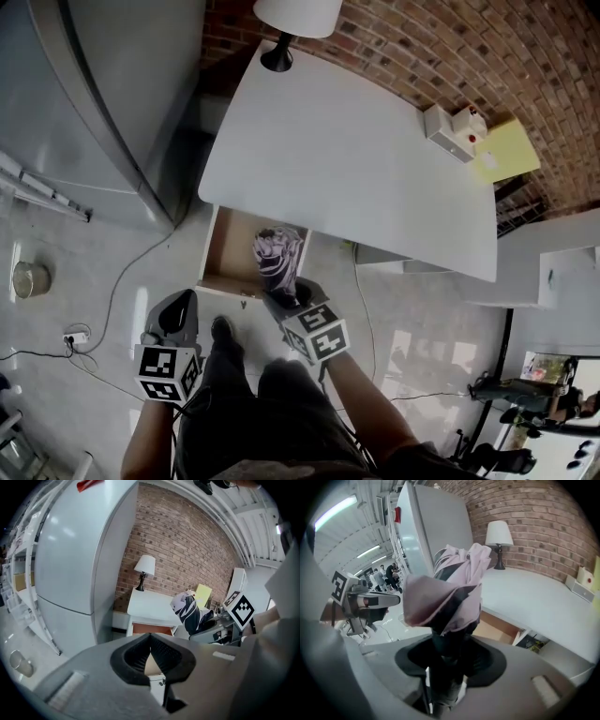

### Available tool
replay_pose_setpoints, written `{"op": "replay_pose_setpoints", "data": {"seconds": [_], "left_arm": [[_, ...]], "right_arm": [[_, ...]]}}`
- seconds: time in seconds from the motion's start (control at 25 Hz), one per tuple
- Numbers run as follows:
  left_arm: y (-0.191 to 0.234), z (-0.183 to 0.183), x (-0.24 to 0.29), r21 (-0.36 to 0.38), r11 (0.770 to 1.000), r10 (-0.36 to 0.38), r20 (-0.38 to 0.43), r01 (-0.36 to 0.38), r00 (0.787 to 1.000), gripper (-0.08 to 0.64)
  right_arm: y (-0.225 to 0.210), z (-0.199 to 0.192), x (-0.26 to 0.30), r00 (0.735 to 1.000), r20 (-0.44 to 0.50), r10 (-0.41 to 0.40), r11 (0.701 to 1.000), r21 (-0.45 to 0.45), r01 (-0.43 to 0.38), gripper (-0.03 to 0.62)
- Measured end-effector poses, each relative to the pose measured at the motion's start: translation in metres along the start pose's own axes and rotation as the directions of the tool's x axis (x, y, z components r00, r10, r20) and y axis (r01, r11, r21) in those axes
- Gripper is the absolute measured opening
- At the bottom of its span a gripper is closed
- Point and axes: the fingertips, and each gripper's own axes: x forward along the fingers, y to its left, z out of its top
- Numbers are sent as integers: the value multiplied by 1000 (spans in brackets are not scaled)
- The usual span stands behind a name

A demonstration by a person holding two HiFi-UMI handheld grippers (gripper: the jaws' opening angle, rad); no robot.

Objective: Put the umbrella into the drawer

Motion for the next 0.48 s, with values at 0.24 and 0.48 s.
{"op": "replay_pose_setpoints", "data": {"seconds": [0.24,0.48], "left_arm": [[21,-22,21,-32,999,12,-24,-13,1000,11],[27,-37,48,-40,998,53,-38,-55,998,11]], "right_arm": [[18,-19,50,990,-130,58,991,-113,-73,192],[1,-41,92,962,-271,37,953,-280,-116,192]]}}
